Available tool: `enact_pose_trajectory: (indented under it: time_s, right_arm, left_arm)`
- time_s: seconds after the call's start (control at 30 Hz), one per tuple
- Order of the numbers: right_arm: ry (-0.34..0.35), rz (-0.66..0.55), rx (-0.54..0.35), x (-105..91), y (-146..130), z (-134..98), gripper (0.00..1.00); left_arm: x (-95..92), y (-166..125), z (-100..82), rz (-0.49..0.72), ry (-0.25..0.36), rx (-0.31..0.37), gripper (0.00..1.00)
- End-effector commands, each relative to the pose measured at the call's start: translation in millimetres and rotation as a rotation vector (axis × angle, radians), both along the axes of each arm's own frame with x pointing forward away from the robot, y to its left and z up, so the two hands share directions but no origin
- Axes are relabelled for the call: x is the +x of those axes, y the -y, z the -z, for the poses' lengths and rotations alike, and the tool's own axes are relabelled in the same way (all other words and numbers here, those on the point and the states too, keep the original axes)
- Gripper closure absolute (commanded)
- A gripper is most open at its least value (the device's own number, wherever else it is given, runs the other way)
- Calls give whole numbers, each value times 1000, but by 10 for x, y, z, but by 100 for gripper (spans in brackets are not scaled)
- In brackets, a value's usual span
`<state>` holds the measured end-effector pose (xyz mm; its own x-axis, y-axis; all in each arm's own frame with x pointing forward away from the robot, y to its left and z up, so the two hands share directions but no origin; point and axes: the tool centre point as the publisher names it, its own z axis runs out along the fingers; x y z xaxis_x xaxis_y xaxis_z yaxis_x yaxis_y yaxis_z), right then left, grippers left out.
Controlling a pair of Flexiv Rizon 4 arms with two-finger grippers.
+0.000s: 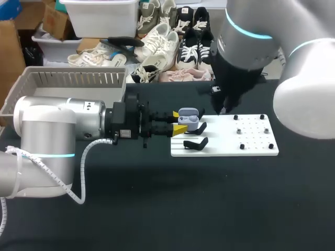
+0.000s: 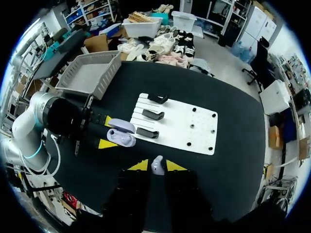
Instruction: Pick up each earbud case from the left stands, insert the matching earbuds, close the lid, and place the case in the box.
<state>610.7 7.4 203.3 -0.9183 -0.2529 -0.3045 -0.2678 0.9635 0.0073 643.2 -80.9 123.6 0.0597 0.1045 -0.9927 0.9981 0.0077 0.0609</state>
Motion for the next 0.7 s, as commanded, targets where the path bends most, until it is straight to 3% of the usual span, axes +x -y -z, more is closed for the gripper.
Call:
enact_pose_trajectory:
  time_s: [0.03, 0.4, 0.7]
  right_arm:
    - [-13, -51, 7, -65, -89, -126, 100]
    - [-101, -214, 39, 53, -704, -130, 100]
    - [-146, -241, 34, 122, -840, 8, 100]
  left_arm:
    - [-5, -2, 3, -2, 1, -2, 100]
    - [-5, -2, 3, -2, 1, -2, 100]
    - [-5, -2, 3, -2, 1, -2, 100]
